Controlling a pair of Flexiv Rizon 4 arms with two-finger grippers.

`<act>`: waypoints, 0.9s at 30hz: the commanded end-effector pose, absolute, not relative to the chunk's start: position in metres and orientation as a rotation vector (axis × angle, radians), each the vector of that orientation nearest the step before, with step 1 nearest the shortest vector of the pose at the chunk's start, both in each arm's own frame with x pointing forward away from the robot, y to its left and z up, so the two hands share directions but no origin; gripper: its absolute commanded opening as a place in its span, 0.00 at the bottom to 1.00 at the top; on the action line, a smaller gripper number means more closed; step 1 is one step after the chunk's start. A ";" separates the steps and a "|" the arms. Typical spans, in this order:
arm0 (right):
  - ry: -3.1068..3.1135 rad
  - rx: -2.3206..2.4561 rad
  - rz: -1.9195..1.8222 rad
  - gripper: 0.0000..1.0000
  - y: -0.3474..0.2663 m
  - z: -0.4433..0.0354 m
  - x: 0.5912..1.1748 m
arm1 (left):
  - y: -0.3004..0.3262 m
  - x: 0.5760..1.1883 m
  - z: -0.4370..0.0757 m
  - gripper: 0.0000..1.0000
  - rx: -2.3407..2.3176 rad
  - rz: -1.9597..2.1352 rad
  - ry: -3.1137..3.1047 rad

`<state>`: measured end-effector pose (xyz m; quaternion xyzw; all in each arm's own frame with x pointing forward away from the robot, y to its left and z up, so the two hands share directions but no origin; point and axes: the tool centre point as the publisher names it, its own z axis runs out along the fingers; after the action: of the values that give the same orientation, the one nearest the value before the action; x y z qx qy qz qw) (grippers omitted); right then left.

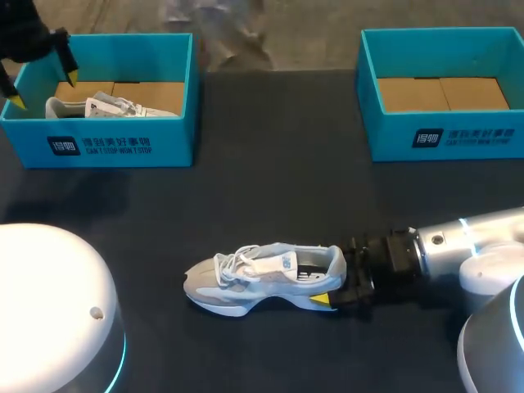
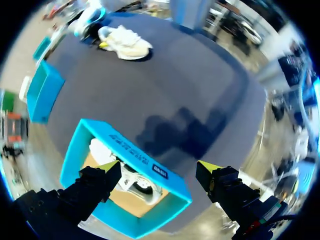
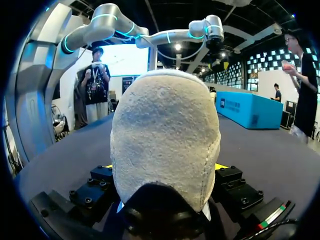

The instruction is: Take the shoe out of the shoebox, open the shoe tongue, remove and reinsert the insole, then place the shoe into the shoebox

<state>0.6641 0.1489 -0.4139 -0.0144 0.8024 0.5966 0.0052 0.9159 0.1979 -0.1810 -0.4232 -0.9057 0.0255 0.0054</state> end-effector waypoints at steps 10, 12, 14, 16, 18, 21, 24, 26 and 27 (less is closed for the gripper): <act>2.513 -0.043 1.865 0.00 0.151 -0.414 0.663 | 0.195 0.913 -0.180 1.00 -1.060 0.062 -2.948; 2.513 -0.043 1.865 0.00 0.151 -0.414 0.663 | 0.194 0.903 -0.177 1.00 -1.005 0.128 -2.981; 2.513 -0.043 1.865 0.00 0.151 -0.414 0.663 | 0.191 0.884 -0.175 1.00 -0.887 0.139 -3.032; 2.513 -0.043 1.865 0.00 0.151 -0.414 0.663 | 0.186 0.867 -0.172 1.00 -0.717 0.121 -3.056; 2.513 -0.043 1.865 0.00 0.151 -0.414 0.663 | 0.180 0.855 -0.169 1.00 -0.484 0.064 -3.085; 2.513 -0.043 1.865 0.00 0.151 -0.414 0.663 | 0.170 0.836 -0.167 1.00 -0.044 -0.040 -3.094; 2.513 -0.043 1.865 0.00 0.151 -0.414 0.663 | 0.162 0.817 -0.164 1.00 0.240 -0.028 -3.022; 2.513 -0.043 1.865 0.00 0.151 -0.414 0.663 | 0.157 0.806 -0.166 1.00 0.378 -0.016 -2.979; 2.513 -0.043 1.865 0.00 0.151 -0.414 0.663 | 0.154 0.799 -0.167 1.00 0.403 0.002 -2.959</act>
<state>0.6641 0.1490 -0.4140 -0.0144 0.8023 0.5967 0.0052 0.8213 0.1610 -0.1669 -0.1148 -0.9921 0.0296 0.0415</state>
